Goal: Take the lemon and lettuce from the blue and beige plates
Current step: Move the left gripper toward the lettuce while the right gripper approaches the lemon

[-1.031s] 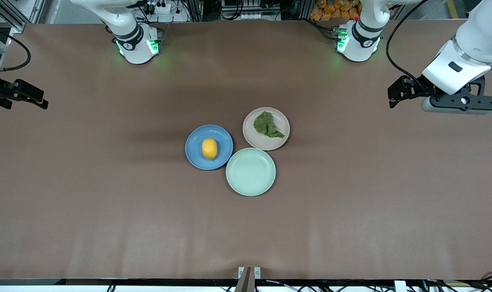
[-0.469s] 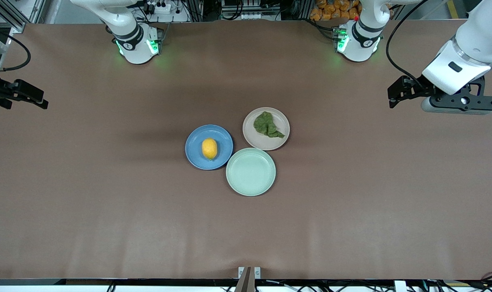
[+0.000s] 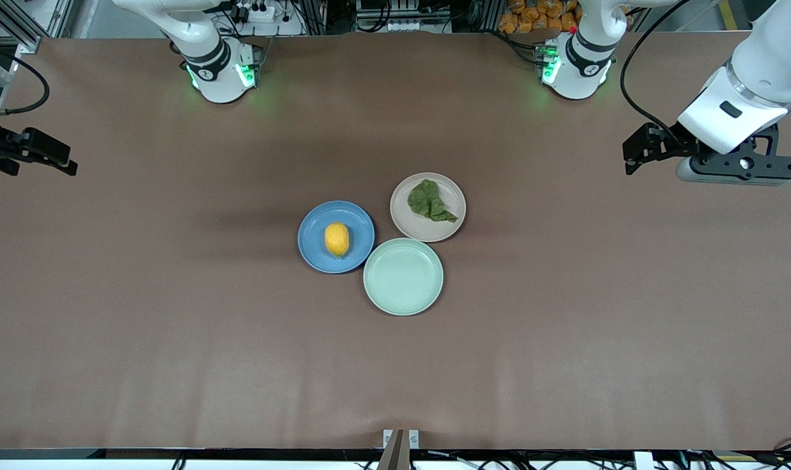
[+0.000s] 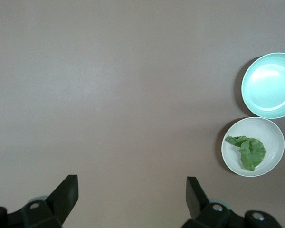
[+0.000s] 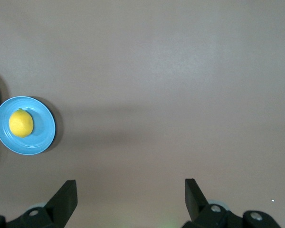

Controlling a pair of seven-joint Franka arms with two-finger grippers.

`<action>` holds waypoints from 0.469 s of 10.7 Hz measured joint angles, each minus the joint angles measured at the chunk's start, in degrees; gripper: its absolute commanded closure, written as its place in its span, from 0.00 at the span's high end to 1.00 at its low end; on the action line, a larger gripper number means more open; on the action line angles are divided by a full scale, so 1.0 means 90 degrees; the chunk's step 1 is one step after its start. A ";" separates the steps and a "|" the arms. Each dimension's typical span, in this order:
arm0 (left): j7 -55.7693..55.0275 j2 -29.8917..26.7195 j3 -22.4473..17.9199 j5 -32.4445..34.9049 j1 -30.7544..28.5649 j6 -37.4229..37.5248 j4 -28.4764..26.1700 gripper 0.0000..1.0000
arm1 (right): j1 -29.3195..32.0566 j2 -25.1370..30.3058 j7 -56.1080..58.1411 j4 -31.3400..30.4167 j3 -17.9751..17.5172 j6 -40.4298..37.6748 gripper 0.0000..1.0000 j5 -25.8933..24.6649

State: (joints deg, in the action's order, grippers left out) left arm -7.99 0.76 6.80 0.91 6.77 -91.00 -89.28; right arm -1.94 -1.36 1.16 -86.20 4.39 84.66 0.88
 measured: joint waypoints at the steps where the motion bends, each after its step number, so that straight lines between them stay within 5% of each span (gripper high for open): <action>1: 0.0000 0.0005 0.0000 0.0000 0.0000 0.0000 0.0000 1.00 | 0.0000 0.0000 0.0000 0.0000 0.0000 0.0000 1.00 0.0000; 5: 0.0000 0.0192 0.0052 -0.0007 0.0095 0.0013 -0.0014 1.00 | 0.0000 -0.0001 0.0000 0.0000 0.0001 -0.0001 1.00 0.0000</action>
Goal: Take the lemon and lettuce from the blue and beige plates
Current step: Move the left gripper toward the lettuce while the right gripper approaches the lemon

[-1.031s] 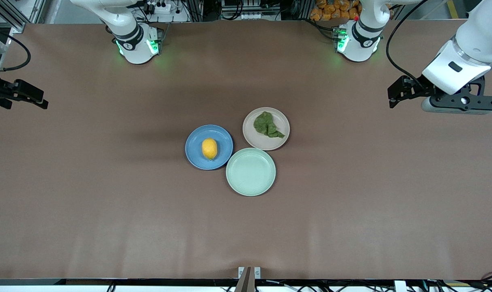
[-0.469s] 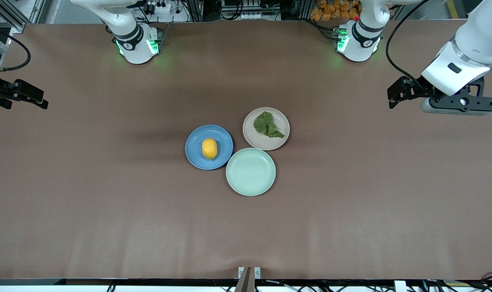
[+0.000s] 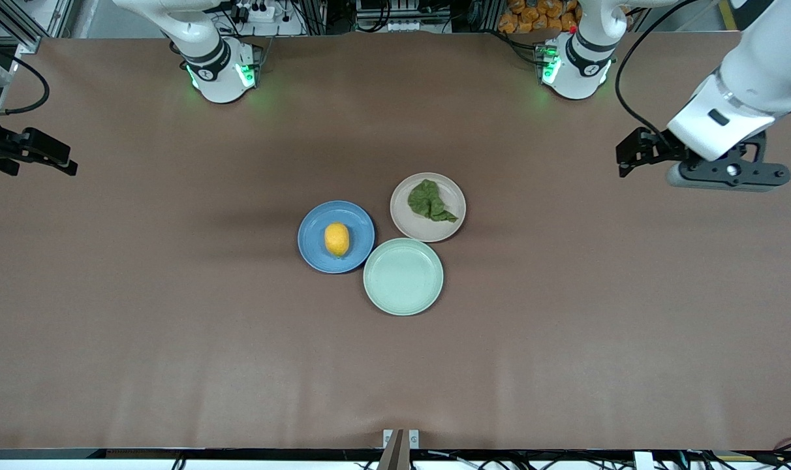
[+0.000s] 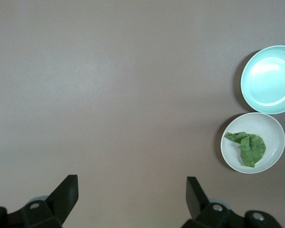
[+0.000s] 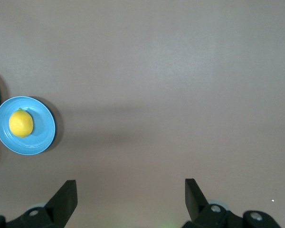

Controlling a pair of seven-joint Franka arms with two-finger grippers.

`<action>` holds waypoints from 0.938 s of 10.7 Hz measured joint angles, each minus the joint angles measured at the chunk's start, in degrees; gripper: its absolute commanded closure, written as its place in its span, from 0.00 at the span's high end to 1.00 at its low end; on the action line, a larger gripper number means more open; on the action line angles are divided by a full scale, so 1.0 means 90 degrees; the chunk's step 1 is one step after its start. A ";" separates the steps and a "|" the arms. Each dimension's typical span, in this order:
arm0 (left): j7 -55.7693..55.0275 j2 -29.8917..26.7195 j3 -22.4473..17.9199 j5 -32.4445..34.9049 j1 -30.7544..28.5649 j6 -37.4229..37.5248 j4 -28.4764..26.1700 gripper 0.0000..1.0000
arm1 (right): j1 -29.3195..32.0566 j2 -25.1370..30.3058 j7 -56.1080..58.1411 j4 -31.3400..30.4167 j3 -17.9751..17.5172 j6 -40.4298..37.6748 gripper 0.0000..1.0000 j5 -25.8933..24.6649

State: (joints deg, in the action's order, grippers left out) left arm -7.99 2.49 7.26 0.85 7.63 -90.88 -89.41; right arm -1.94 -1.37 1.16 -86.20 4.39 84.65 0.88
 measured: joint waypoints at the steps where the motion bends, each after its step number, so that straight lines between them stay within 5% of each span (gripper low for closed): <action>1: 0.0000 0.0106 0.0017 -0.0010 0.0051 0.0002 -0.0007 1.00 | 0.0000 -0.0002 0.0000 0.0002 0.0001 -0.0001 1.00 0.0000; 10: -0.0637 0.1402 0.0047 -0.0021 0.1200 -0.0324 -0.0008 1.00 | -0.0015 -0.0034 0.0000 0.0011 -0.0035 -0.0014 1.00 0.0018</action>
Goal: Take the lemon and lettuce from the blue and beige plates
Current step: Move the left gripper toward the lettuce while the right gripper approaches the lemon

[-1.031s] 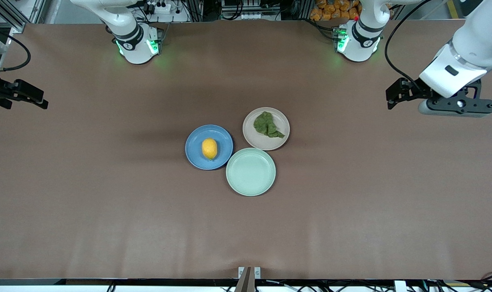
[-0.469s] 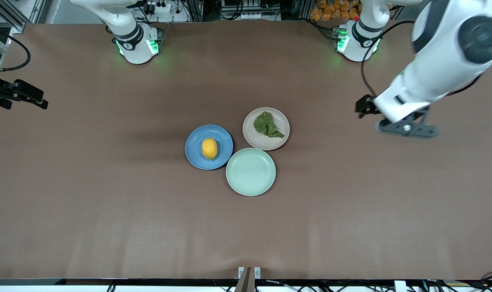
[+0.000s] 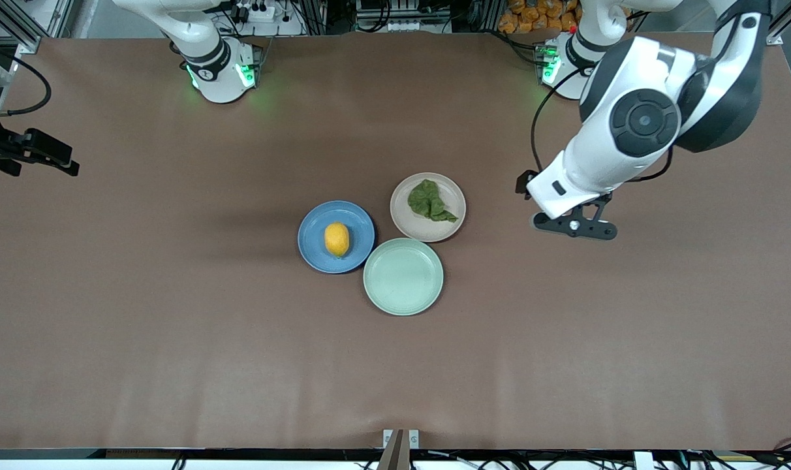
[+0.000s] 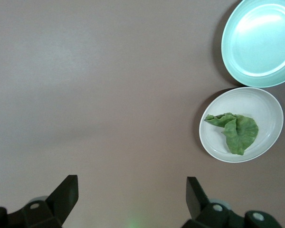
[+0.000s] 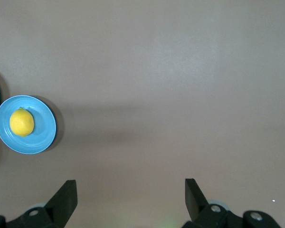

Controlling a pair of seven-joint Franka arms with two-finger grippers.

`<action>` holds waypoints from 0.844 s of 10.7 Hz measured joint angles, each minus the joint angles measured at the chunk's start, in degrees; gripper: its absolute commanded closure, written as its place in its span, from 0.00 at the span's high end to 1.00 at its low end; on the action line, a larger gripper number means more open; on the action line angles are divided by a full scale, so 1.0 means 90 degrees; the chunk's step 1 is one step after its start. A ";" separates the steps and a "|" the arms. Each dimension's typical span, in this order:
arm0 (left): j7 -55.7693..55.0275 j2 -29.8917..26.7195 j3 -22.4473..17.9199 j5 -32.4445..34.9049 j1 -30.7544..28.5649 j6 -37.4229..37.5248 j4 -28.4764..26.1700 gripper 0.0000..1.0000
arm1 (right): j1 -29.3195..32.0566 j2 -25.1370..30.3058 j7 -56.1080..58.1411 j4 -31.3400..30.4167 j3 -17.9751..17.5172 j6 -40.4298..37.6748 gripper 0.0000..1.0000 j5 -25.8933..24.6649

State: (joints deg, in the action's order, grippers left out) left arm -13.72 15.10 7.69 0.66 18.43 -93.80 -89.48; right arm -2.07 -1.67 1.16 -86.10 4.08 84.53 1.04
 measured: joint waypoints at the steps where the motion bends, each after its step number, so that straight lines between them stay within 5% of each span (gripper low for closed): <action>1: 0.0000 0.0085 0.0001 0.0000 0.0111 -0.0045 0.0005 1.00 | -0.0022 -0.0027 -0.0020 0.0000 -0.0016 -0.0002 1.00 0.0009; 9: -0.0364 0.0920 -0.0040 0.0000 0.0486 -0.0384 0.0034 1.00 | -0.0602 -0.0637 -0.0617 -0.0003 -0.0070 0.0022 1.00 0.0422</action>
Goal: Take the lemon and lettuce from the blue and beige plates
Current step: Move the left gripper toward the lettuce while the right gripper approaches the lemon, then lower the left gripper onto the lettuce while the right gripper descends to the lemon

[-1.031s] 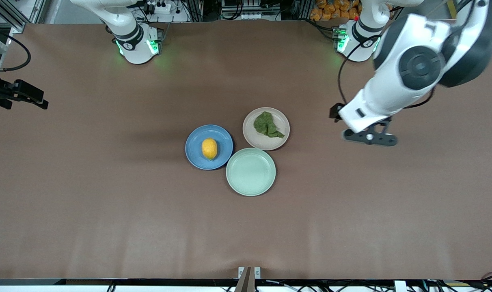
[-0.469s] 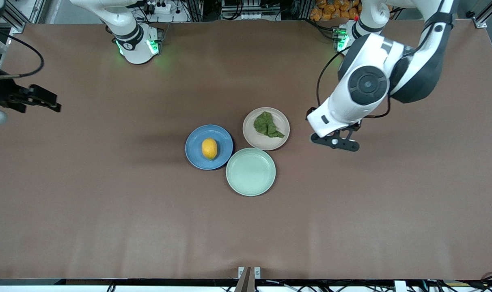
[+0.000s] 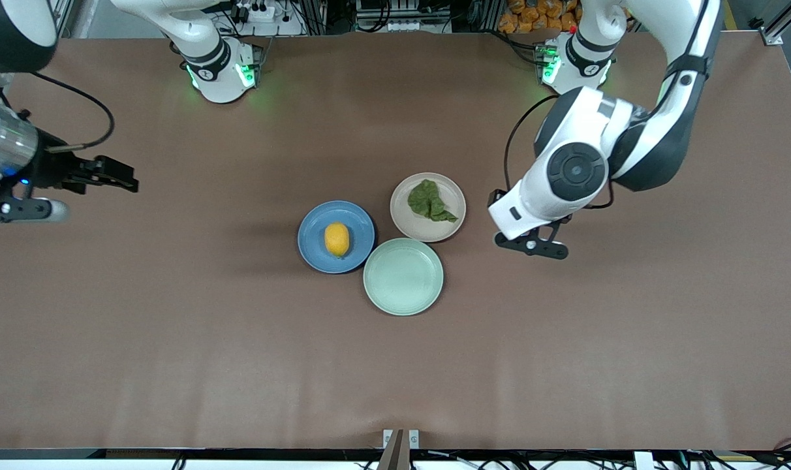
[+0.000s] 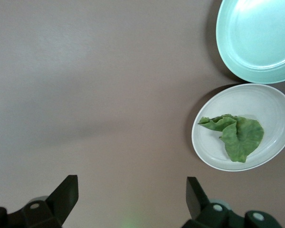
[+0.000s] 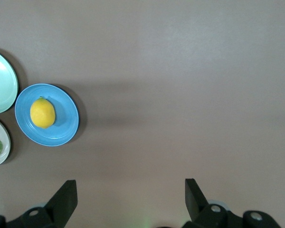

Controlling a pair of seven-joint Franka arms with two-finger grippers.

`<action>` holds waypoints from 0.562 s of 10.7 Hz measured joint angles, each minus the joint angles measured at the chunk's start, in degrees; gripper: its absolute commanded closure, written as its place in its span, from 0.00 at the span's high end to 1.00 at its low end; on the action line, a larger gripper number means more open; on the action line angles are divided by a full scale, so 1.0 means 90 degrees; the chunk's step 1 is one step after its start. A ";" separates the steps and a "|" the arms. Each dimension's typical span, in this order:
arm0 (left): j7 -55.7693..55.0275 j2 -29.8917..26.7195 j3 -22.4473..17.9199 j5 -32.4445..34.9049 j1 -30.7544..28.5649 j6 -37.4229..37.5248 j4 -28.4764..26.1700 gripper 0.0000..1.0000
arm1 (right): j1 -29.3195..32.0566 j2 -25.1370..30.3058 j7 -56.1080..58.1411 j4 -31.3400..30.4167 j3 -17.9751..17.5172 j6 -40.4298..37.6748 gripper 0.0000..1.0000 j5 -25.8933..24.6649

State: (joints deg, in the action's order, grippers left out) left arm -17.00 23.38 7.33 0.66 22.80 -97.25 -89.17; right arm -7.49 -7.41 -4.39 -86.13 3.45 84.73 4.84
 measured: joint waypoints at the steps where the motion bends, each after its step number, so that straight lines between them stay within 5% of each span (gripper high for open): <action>1: -0.0323 0.0184 0.0009 0.0000 0.0204 -0.0162 0.0000 1.00 | -0.0075 -0.0081 -0.0105 0.0000 -0.0001 0.0004 1.00 0.0049; 6: -0.1401 0.0853 0.0046 -0.0134 0.0770 -0.1343 -0.0034 1.00 | -0.0615 -0.0541 -0.0795 -0.0004 -0.0009 0.0260 1.00 0.0256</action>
State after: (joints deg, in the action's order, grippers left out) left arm -29.60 31.05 7.74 -0.55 29.73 -109.34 -89.48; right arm -13.02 -12.28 -11.55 -86.16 3.37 87.07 7.14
